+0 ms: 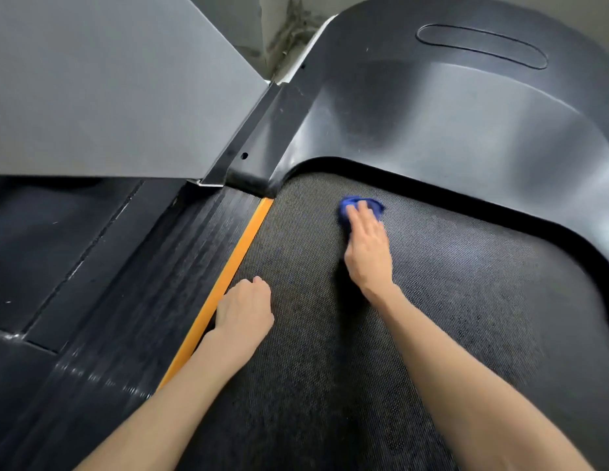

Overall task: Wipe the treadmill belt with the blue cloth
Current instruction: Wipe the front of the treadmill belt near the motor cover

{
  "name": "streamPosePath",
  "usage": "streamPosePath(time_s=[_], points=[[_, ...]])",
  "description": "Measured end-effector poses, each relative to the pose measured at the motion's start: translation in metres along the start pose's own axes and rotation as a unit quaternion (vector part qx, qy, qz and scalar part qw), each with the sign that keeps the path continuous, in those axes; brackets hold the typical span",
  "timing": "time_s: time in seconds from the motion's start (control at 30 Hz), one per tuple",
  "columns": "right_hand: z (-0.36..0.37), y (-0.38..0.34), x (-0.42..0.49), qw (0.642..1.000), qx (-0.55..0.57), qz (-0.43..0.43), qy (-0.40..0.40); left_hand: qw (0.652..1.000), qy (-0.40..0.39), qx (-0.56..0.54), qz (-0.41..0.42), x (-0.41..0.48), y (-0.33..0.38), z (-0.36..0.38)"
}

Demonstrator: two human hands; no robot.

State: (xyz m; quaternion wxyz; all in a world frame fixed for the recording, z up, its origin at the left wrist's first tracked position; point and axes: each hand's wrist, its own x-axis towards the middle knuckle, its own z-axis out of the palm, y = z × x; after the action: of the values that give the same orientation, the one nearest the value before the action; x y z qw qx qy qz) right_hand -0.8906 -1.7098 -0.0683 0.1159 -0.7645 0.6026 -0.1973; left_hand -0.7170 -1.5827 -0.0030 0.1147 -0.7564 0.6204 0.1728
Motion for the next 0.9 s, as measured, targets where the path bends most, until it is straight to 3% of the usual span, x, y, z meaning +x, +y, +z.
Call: streamPosePath(time_s=[0.03,0.07,0.1,0.17,0.23,0.27,0.3,0.4,0.5,0.57,0.6,0.67,0.73,0.77,0.83,0.9], points=[[0.002,-0.012,-0.001,0.995,0.007,0.096,0.011,1.000,0.000,-0.011,-0.005,0.001,0.000,-0.002],[0.006,-0.031,-0.008,0.990,0.019,0.138,0.005,1.000,0.000,-0.015,-0.011,0.001,0.002,-0.004],[0.011,-0.050,-0.020,0.992,0.036,0.119,-0.013,1.000,0.001,-0.015,-0.016,0.002,0.003,-0.007],[0.021,-0.077,-0.063,0.996,0.038,-0.040,-0.074,1.000,0.003,-0.007,-0.027,0.003,0.005,-0.011],[0.017,-0.065,-0.096,0.973,-0.002,-0.205,-0.110,0.999,-0.003,0.007,-0.044,0.002,0.007,-0.017],[0.007,-0.044,-0.094,0.963,-0.018,-0.243,-0.113,0.999,-0.008,0.011,-0.048,0.001,0.008,-0.017],[-0.004,-0.019,-0.086,0.969,-0.028,-0.229,-0.091,0.999,-0.012,0.012,-0.044,0.000,0.010,-0.019],[-0.037,0.065,-0.059,0.998,-0.053,-0.010,0.007,1.000,-0.003,0.006,-0.018,-0.003,0.017,-0.024],[-0.054,0.095,-0.048,0.968,-0.039,0.231,0.089,0.999,0.029,0.030,0.014,-0.003,0.031,-0.027],[-0.043,0.067,-0.054,0.952,-0.015,0.284,0.108,0.997,0.039,0.049,0.040,0.000,0.043,-0.024],[-0.035,0.047,-0.062,0.964,-0.005,0.242,0.106,0.997,0.038,0.055,0.049,0.003,0.049,-0.020],[-0.017,0.014,-0.092,0.997,-0.023,0.061,0.032,0.996,0.032,0.063,0.058,0.006,0.058,-0.014],[-0.017,0.013,-0.118,0.990,-0.037,-0.131,-0.048,0.994,0.034,0.081,0.058,0.007,0.065,-0.010],[-0.025,0.030,-0.119,0.980,-0.040,-0.185,-0.068,0.993,0.036,0.092,0.059,0.007,0.066,-0.009],[-0.043,0.076,-0.111,0.981,-0.061,-0.175,-0.058,0.993,0.035,0.096,0.060,0.007,0.066,-0.008],[-0.059,0.124,-0.097,0.998,-0.066,-0.021,0.001,0.994,0.030,0.083,0.058,0.007,0.065,-0.009]])
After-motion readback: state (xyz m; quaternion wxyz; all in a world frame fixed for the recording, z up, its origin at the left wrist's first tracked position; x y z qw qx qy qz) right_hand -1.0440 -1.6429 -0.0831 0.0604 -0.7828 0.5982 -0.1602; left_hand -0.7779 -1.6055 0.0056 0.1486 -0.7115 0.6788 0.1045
